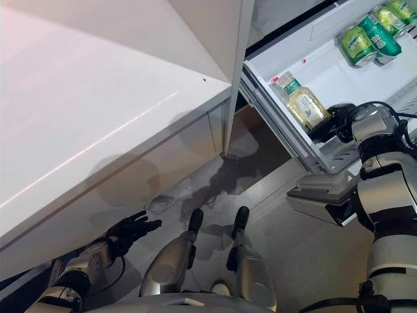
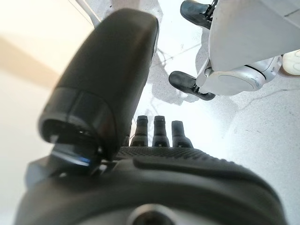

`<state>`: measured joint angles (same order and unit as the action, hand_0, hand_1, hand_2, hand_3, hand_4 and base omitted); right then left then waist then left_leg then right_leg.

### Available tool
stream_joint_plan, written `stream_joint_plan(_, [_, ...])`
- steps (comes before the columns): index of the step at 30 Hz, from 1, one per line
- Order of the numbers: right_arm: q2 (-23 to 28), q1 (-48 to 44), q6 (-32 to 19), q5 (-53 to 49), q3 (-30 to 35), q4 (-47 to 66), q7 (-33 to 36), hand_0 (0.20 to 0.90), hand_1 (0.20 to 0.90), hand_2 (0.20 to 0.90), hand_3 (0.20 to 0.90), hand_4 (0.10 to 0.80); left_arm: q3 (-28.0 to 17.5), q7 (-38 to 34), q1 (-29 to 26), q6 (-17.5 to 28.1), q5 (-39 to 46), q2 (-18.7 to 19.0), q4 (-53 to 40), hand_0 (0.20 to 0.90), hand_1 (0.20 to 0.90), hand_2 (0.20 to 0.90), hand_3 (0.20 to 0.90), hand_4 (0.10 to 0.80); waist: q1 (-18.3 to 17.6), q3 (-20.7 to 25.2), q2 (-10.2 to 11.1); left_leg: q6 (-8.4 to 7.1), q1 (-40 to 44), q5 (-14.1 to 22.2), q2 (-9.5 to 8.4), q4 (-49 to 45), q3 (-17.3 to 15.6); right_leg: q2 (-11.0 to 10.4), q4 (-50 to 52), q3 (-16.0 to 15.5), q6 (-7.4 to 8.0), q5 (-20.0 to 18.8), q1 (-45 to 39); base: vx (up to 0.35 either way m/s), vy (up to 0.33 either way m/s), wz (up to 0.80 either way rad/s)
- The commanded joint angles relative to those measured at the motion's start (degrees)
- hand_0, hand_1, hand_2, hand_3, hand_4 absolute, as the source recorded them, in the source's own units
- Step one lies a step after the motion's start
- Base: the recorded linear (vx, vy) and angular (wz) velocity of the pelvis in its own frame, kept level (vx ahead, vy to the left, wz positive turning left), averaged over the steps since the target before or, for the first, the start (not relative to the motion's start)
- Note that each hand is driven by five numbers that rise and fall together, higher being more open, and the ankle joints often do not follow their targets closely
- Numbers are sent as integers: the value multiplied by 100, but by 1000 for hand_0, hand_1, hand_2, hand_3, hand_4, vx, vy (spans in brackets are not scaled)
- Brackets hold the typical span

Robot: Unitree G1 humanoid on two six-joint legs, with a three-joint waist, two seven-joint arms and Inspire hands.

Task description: Put drinks into fridge and close the fridge

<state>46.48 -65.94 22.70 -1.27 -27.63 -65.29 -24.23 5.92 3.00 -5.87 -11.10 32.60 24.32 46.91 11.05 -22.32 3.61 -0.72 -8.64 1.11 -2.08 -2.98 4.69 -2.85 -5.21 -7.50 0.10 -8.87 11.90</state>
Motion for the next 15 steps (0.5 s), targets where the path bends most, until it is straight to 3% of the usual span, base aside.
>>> stream_joint_plan(1, [257,-410,-89,-178,-254,-106,267,900,900,900,900,800,247,-41,131,19,66,214,71,900,900,900,900,800,45,176,-191,74,-353,-436,-167,476,-31,89,620,-116,281,597,-60,-1,3,-3])
stream_joint_plan(15, [738,-23,-404,-516,38,447,-7,900,900,900,900,800,151,-139,332,-125,-309,241,371,900,900,900,900,800,-155,701,14,77,191,-354,-79,617,-171,120,459,-13,348,582,-536,22,-1,-2])
